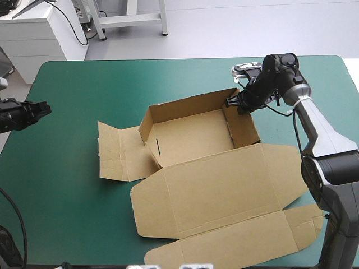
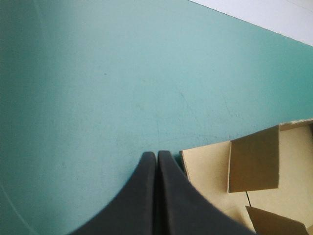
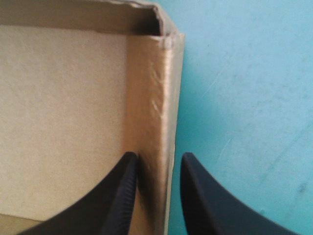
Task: Fold the box
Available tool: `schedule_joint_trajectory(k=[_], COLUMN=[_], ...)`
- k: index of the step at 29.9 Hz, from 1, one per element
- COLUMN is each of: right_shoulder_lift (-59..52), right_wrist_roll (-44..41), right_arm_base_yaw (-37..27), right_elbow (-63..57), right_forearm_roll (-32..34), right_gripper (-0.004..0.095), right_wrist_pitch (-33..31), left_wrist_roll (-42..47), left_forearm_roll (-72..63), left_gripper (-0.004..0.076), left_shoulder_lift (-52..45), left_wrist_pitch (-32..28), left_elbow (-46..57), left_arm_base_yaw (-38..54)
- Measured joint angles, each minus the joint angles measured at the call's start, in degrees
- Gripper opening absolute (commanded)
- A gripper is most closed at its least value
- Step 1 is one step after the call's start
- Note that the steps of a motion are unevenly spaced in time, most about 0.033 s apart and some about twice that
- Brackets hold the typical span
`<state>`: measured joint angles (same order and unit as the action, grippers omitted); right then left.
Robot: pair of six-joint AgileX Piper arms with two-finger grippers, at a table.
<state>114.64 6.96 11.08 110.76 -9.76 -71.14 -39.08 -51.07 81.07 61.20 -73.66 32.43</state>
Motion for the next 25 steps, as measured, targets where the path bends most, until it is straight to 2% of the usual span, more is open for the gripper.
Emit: schedule_joint_trajectory(k=[2, 4, 12, 22, 25], right_shoulder_lift=[0.00, 0.00, -1.75, -4.77, -4.14], right_wrist_roll=[-1.50, -2.69, -4.95, -4.00, -3.55], right_arm_base_yaw=[0.00, 0.00, 0.00, 0.00, 0.00], right_elbow=[1.79, 3.01, 1.58, -8.36, -10.64], right_forearm_roll=[0.18, 0.18, 2.67, 3.88, 3.39], right_gripper=[0.0609, 0.0639, 0.0638, 0.0638, 0.0634], right_wrist_pitch=[0.08, 0.08, 0.08, 0.23, 2.42], left_wrist_roll=[0.00, 0.00, 0.00, 0.69, 1.05], left_forearm_roll=[0.00, 0.00, 0.00, 0.00, 0.00], left_gripper=[-0.0008, -0.0008, -0.0008, -0.0008, -0.0008], left_shoulder_lift=[0.00, 0.00, 0.00, 0.00, 0.00], left_wrist_pitch=[0.00, 0.05, 0.51, 2.10, 2.21], left_elbow=[0.00, 0.00, 0.00, 0.00, 0.00], left_arm_base_yaw=[0.00, 0.00, 0.00, 0.00, 0.00])
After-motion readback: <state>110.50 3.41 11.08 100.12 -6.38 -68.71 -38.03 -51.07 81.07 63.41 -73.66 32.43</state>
